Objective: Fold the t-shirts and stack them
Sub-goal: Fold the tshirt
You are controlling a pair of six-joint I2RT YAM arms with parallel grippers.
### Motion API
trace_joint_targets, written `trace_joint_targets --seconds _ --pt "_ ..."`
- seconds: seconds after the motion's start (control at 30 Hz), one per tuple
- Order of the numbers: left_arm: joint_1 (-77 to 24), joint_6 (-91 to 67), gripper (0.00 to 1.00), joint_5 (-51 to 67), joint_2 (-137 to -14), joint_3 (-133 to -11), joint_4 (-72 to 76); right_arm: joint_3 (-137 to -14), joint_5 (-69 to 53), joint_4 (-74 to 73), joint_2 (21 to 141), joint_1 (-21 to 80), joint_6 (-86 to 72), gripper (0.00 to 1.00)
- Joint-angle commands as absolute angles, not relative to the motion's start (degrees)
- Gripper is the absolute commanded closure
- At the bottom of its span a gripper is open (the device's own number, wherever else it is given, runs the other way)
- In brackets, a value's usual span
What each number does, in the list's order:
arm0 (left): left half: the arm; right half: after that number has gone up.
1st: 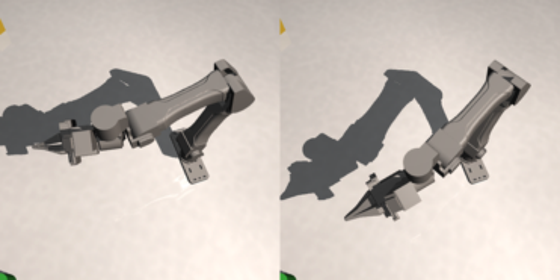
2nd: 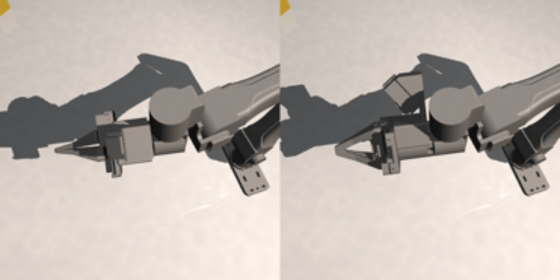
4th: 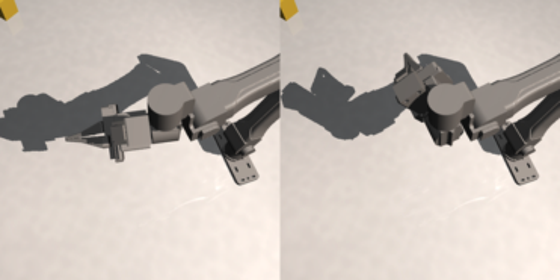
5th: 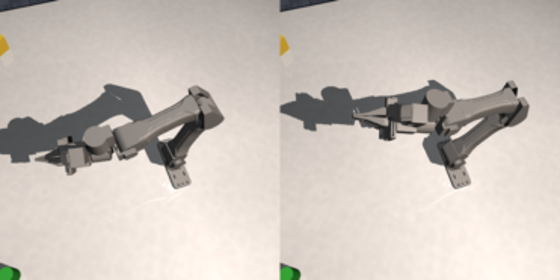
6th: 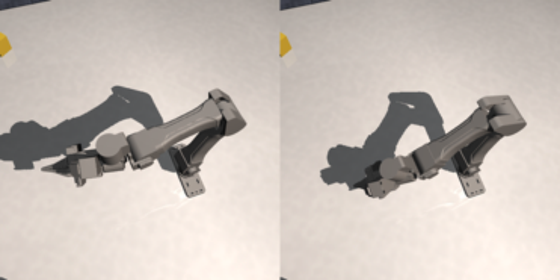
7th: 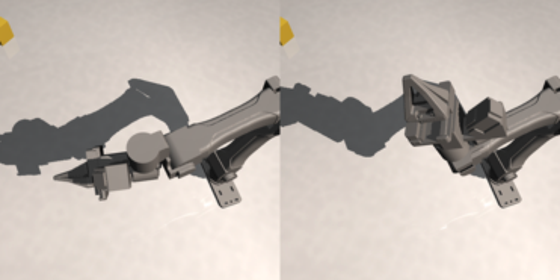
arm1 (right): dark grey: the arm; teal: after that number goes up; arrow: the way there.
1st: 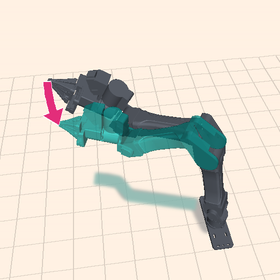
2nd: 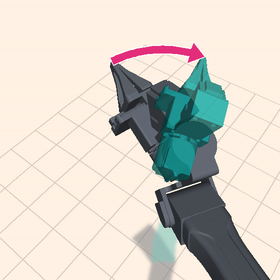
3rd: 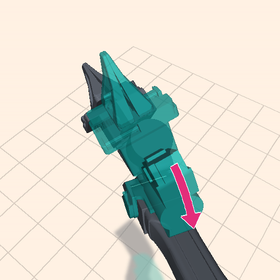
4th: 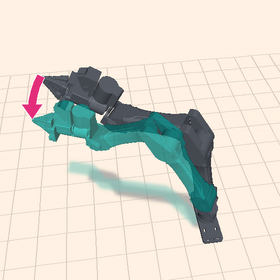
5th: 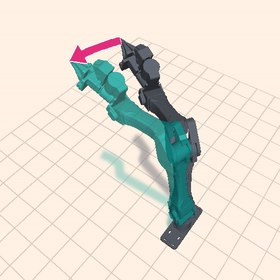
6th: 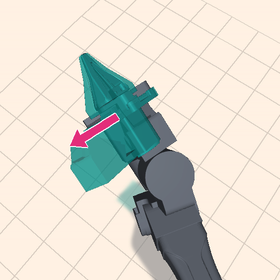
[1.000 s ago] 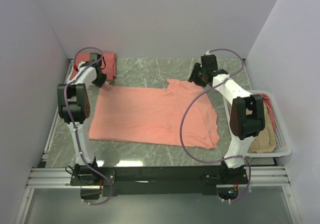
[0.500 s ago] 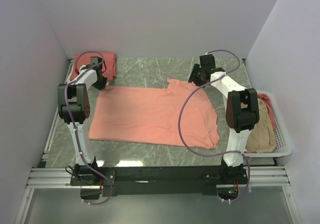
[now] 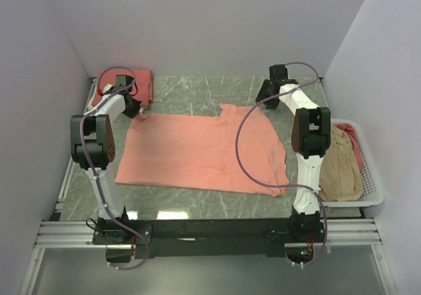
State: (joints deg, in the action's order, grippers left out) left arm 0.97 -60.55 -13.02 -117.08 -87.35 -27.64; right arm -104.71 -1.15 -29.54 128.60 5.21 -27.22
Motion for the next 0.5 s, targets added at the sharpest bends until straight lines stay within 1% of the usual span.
trace_joint_targets --seconds 0.0,0.07,0.2,0.23,0.3,0.33,0.47 --pt "1.0 -58.6 0.99 -11.7 -113.7 -87.4 -25.6 -111.5 -0.1 -33.7 132.1 4.7 -27.1 0.43" --pt "1.0 -58.5 0.99 -11.3 -113.7 -87.5 -25.6 -113.9 -0.1 -35.5 133.3 4.7 -27.4 0.43" --pt "1.0 -58.4 0.99 -10.9 -114.2 -87.8 -25.2 -114.7 1.5 -37.0 135.3 5.4 -28.3 0.42" --pt "1.0 -58.3 0.99 -11.0 -114.3 -87.8 -25.2 -115.1 1.6 -37.4 135.9 5.9 -28.5 0.46" --pt "1.0 -58.1 0.99 -10.9 -114.4 -87.8 -25.1 -116.7 1.8 -38.5 136.9 6.3 -29.3 0.49" --pt "1.0 -58.1 0.99 -10.8 -114.5 -87.7 -25.0 -117.6 2.6 -39.5 137.1 6.7 -29.5 0.47" --pt "1.0 -58.1 0.99 -10.5 -114.5 -87.3 -24.5 -119.3 3.3 -40.4 137.8 8.4 -29.9 0.47"
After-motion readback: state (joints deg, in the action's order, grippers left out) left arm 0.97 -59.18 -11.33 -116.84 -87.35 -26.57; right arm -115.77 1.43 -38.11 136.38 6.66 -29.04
